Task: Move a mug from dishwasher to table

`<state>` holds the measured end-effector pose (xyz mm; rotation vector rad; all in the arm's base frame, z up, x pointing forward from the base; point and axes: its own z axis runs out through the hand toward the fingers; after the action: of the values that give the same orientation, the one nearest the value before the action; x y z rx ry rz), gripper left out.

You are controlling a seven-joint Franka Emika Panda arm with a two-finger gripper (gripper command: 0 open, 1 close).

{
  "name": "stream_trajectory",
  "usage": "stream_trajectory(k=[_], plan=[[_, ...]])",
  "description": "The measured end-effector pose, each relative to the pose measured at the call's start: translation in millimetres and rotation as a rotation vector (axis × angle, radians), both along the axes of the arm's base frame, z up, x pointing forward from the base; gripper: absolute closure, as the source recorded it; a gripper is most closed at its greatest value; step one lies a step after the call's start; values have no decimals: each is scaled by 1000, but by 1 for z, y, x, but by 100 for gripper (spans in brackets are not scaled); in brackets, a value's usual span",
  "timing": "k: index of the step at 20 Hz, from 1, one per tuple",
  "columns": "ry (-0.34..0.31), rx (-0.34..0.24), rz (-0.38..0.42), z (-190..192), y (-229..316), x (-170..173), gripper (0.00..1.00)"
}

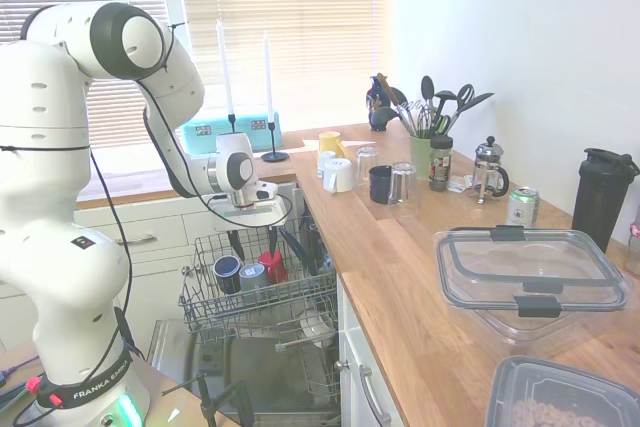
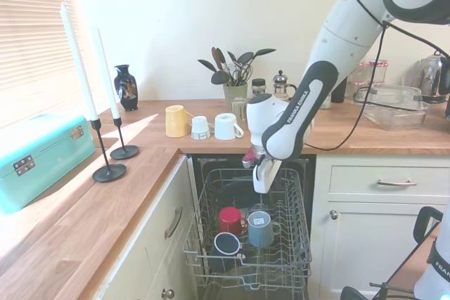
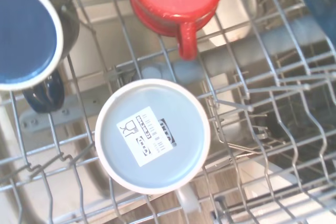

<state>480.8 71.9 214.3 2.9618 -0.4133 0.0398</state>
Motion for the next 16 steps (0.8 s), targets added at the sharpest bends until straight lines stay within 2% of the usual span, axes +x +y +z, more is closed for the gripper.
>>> stream_trajectory(k=[4,16], plan=[[9,7,57,-17,9,1,0],[14,20,152,-72,26,-2,0]])
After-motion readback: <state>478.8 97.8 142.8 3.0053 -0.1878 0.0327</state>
